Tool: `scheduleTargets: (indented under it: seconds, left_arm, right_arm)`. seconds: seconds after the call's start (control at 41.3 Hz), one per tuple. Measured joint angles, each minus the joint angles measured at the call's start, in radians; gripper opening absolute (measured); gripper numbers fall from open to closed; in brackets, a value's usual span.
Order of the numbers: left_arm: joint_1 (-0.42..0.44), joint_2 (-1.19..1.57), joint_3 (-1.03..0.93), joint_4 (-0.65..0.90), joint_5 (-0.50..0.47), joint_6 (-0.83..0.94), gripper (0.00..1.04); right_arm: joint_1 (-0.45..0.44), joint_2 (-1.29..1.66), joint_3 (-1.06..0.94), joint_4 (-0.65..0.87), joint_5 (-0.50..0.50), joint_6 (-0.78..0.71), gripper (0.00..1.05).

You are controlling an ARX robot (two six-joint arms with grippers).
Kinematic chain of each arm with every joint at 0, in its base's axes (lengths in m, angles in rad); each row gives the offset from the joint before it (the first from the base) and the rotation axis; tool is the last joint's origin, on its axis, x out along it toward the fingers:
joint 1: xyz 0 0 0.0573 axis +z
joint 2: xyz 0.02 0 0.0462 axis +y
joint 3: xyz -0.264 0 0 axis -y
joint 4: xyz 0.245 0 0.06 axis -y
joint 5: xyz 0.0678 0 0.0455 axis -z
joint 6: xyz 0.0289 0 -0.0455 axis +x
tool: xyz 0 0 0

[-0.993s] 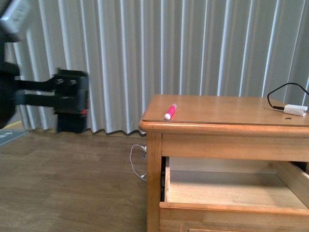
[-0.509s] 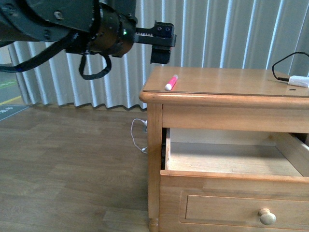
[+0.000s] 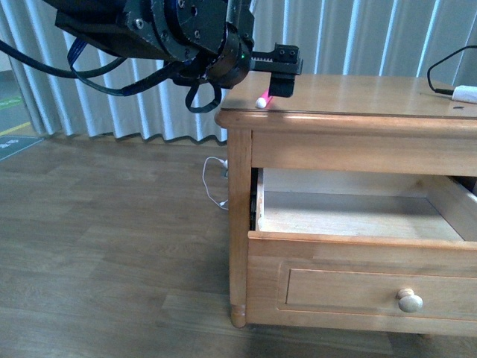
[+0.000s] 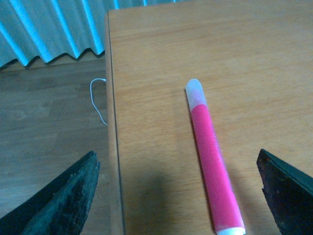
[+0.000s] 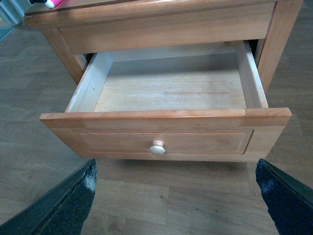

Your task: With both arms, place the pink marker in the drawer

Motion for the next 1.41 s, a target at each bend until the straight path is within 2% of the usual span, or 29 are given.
scheduleTargets:
  seconds: [0.678, 0.848, 1.042, 1.114, 1.26, 1.405]
  left_arm:
    - [-0.019, 0.102, 0.182, -0.221, 0.063, 0.006, 0.98]
    - [-0.02, 0.107, 0.196, -0.241, 0.058, 0.012, 0.71]
    - [-0.022, 0.11, 0.201, -0.25, 0.055, 0.023, 0.48]
    - [-0.021, 0.11, 0.201, -0.252, 0.053, 0.024, 0.36]
    - [-0.016, 0.105, 0.18, -0.212, 0.051, 0.03, 0.17]
    - [-0.01, 0.072, 0.108, -0.136, 0.09, 0.037, 0.15]
  right_arm:
    - [0.0, 0.0, 0.0, 0.0, 0.0, 0.0, 0.96]
    - [0.0, 0.0, 0.0, 0.0, 0.0, 0.0, 0.96]
    - [0.0, 0.0, 0.0, 0.0, 0.0, 0.0, 0.96]
    - [0.0, 0.0, 0.0, 0.0, 0.0, 0.0, 0.96]
    - [0.0, 0.0, 0.0, 0.0, 0.0, 0.0, 0.96]
    - [0.0, 0.0, 0.0, 0.0, 0.0, 0.0, 0.96]
